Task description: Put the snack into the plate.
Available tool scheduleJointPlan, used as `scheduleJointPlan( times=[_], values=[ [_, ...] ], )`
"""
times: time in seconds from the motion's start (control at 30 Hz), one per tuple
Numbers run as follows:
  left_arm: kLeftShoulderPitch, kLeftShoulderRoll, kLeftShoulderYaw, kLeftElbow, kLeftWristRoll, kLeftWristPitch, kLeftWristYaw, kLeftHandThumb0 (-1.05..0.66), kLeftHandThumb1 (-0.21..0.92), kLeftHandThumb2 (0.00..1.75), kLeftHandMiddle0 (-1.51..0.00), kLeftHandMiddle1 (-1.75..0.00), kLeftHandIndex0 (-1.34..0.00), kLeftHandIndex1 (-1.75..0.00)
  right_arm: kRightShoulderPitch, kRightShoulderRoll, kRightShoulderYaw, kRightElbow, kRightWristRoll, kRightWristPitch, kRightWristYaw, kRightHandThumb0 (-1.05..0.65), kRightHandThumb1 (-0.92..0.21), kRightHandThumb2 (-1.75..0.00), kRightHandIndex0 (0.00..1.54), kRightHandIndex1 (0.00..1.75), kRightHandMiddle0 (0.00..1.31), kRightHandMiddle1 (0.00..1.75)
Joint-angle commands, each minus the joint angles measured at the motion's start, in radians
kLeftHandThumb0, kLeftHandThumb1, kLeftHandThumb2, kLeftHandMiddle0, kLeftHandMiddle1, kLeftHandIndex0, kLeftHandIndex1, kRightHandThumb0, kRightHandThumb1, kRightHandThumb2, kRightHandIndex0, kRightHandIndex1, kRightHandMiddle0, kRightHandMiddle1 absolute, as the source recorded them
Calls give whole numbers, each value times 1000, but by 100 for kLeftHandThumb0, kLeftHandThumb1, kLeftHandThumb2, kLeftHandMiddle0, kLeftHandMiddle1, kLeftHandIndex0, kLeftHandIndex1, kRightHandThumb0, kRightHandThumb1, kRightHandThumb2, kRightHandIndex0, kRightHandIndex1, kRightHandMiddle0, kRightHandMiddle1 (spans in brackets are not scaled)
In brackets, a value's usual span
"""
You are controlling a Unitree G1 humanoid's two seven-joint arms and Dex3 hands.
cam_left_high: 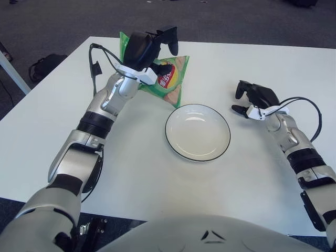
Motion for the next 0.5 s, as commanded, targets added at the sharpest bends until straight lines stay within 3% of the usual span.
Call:
scheduleJointPlan(
  times=[0.0,0.47],
  values=[
    [4,24,12,-9,19,8,-37,-54,15,152,-132,-175,-75,-175,92,32,51,55,-11,44,75,-1,-49,-106,57,155,29,175],
    [-2,37,10,16,81,-1,-41,-53,17,149,-129,-175,-73,-175,97,19,56,51,-22,26,63,-1,-50,-105,55,156,28,175]
  ],
)
